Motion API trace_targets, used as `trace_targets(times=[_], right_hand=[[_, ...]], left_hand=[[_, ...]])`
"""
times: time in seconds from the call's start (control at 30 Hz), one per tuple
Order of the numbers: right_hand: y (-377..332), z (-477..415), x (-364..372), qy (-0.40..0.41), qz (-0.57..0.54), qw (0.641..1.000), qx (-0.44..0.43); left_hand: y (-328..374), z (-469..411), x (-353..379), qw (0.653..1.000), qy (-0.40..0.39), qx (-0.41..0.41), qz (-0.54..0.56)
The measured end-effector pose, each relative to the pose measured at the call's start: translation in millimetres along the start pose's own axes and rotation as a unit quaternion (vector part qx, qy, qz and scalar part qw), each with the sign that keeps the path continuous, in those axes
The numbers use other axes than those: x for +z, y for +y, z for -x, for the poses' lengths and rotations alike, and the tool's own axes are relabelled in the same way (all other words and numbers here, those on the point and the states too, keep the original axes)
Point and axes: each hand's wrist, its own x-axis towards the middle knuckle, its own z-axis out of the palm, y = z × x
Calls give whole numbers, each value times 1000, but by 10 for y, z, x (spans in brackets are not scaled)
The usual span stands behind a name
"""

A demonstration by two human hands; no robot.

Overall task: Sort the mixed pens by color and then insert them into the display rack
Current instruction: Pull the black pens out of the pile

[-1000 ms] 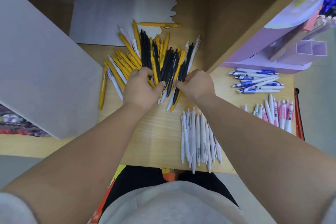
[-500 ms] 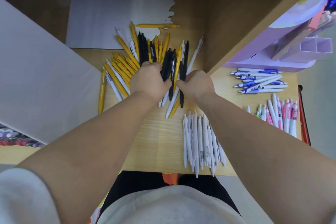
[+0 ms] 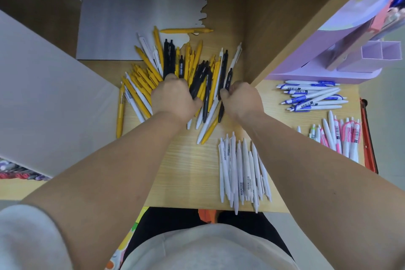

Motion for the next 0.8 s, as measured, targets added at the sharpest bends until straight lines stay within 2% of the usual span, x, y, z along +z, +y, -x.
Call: trace_targets(times=[0.23,0.67,0.8], right_hand=[[-37,-119,71,2,77,997,-15],[2,18,28,-39,-37,999,-2],[57,141,-11,-53,-82,995,0]], left_hand=[[-147,31,32,999,11,4,36],[-259,133,107,995,51,22,78],[-221,116,115,998,34,33,52]])
